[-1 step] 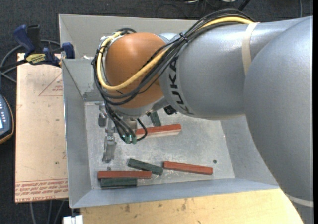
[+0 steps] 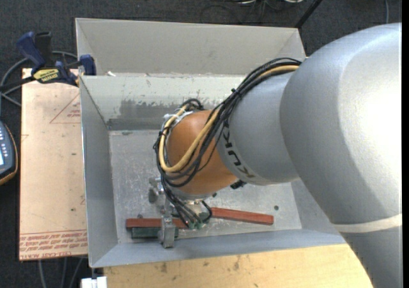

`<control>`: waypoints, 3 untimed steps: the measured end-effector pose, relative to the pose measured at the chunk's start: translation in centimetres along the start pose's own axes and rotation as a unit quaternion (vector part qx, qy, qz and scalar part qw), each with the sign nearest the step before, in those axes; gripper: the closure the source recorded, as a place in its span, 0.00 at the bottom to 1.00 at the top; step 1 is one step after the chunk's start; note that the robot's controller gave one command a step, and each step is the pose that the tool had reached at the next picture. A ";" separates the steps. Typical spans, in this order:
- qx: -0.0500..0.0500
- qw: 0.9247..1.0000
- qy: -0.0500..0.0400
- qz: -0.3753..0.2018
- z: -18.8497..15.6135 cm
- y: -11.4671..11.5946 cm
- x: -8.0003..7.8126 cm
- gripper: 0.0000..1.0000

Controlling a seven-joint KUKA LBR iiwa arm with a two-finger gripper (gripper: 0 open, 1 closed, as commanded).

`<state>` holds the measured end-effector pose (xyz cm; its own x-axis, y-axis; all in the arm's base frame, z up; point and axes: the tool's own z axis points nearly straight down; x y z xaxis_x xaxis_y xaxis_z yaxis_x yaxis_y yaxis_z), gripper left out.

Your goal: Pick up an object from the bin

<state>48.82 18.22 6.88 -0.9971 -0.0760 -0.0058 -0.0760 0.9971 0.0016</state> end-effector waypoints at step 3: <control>-0.001 0.999 -0.004 -0.044 -0.3 0.5 0.4 0.00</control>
Offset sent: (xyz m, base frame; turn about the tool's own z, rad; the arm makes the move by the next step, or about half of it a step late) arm -0.0103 0.0025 0.0312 -0.1861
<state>48.37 18.70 7.17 -0.9865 -0.1628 -0.0145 -0.1629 0.9866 0.0025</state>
